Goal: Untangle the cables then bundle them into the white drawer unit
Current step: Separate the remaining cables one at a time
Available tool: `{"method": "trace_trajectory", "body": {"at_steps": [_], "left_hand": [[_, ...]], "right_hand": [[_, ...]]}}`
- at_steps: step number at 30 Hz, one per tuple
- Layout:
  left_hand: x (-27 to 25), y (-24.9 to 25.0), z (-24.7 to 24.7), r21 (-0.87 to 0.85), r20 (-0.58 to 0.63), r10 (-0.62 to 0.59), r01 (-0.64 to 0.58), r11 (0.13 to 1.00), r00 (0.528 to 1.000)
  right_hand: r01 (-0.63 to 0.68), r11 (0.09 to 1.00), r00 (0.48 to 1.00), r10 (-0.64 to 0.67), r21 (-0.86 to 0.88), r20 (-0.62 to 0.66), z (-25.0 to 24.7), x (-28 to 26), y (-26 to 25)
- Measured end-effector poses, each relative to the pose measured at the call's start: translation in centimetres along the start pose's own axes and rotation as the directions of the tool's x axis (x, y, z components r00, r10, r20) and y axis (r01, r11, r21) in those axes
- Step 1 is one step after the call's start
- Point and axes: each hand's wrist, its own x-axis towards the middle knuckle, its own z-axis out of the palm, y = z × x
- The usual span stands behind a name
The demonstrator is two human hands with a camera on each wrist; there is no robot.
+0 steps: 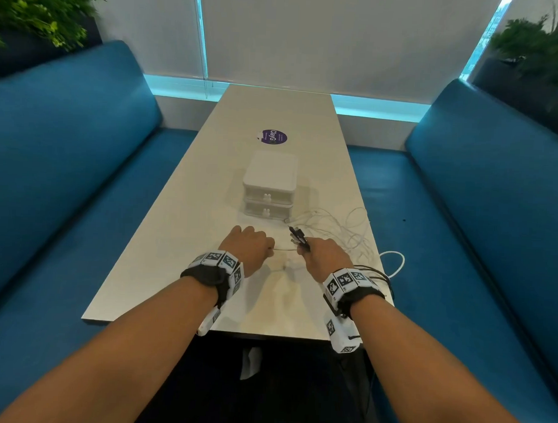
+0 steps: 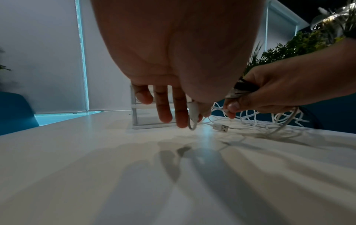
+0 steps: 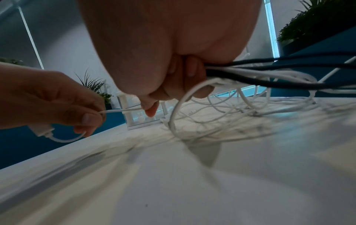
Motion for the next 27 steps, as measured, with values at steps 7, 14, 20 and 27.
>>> {"method": "trace_trajectory", "body": {"at_steps": [7, 14, 20, 27], "left_hand": [[-0.4, -1.4, 0.5, -0.105, 0.048, -0.029, 0.034, 0.994, 0.998], [-1.0, -1.6, 1.0, -0.064, 0.027, 0.023, -0.021, 0.998, 0.999], [-0.9, -1.1, 1.4, 0.015, 0.069, 0.006, -0.007, 1.0, 0.998], [-0.1, -0.6, 0.3, -0.2, 0.043, -0.018, 0.026, 0.979, 0.999]], "right_hand": [[-0.109, 0.992, 0.993, 0.104, -0.068, -0.061, -0.5, -0.3, 1.4], [-0.173, 0.985, 0.985, 0.173, -0.026, -0.016, -0.6, -0.4, 1.9], [-0.135, 0.99, 0.99, 0.136, 0.027, -0.038, -0.9, -0.8, 1.7], [0.037, 0.979, 0.998, -0.027, 0.202, -0.052, -1.8, -1.0, 0.6]]}}
